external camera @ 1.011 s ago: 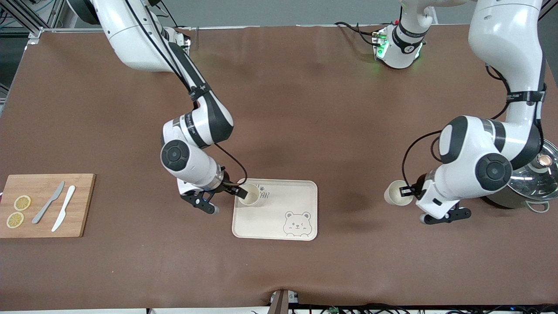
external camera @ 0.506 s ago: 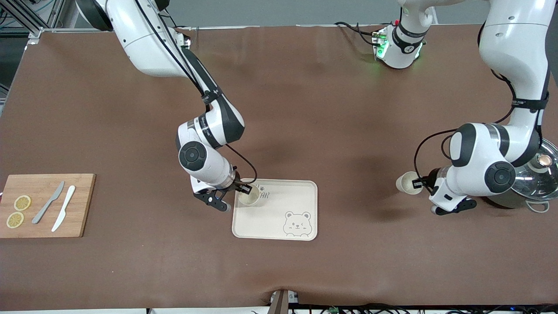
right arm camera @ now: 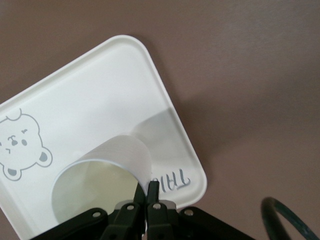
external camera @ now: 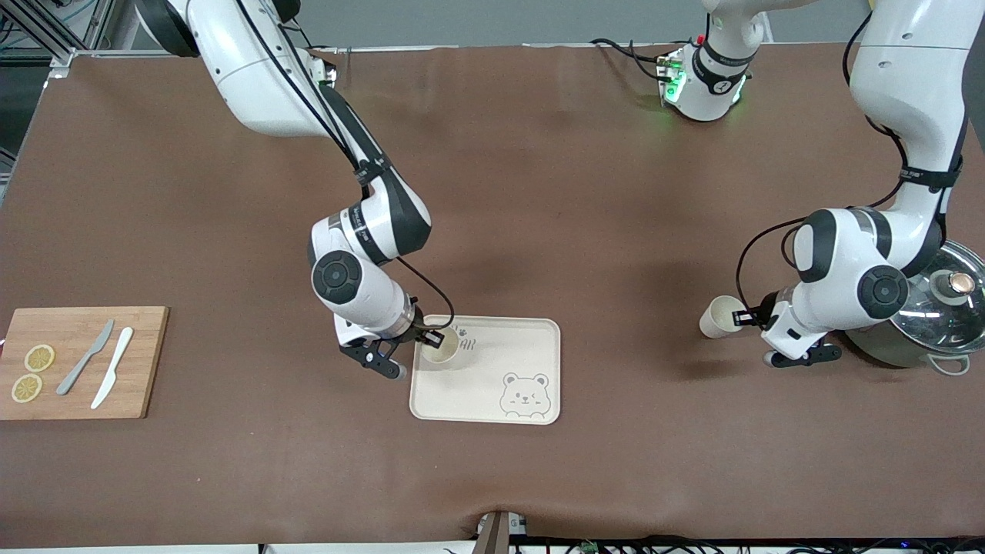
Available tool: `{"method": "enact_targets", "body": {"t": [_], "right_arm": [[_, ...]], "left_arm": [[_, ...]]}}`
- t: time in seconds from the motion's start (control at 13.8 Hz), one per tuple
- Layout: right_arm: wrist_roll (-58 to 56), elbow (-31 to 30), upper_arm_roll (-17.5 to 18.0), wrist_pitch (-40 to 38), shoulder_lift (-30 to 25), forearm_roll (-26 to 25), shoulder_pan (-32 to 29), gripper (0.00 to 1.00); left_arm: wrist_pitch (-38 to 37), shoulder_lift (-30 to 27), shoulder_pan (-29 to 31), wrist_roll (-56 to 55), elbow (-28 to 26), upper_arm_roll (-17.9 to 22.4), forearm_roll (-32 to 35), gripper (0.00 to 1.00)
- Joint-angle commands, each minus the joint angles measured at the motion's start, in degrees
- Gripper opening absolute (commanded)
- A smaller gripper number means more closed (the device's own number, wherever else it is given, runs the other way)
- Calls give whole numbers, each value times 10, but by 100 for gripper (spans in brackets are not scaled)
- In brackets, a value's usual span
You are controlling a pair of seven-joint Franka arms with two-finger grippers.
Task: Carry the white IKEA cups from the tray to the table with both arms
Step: 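Lift the cup with the left gripper while the right gripper grasps another, then set down the cup with the left gripper while the right gripper carries another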
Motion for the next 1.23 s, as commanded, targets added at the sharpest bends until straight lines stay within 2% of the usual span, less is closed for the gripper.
{"method": "enact_targets", "body": {"t": [0.0, 0.22, 0.43, 0.65, 0.87, 1.16], "right_arm": [[-4, 58, 1, -107, -5, -5, -31, 0], [-76, 3, -3, -150, -59, -47, -74, 0], [-205, -101, -12, -147, -135, -62, -140, 0], [-275, -186, -16, -141, -192, -84, -180, 0], [-391, -290, -16, -64, -236, -89, -238, 0], [-464, -384, -17, 36, -237, -99, -276, 0]], "left_arm": [[-2, -34, 4, 3, 5, -6, 12, 100], [-21, -66, 4, 1, 36, -6, 12, 100], [-86, -71, 5, 1, 107, 0, 13, 100], [-122, -74, 18, -7, 149, 1, 11, 100], [-134, -83, 38, -1, 179, 1, 14, 100], [-173, -111, 38, -2, 199, 2, 14, 100]]}}
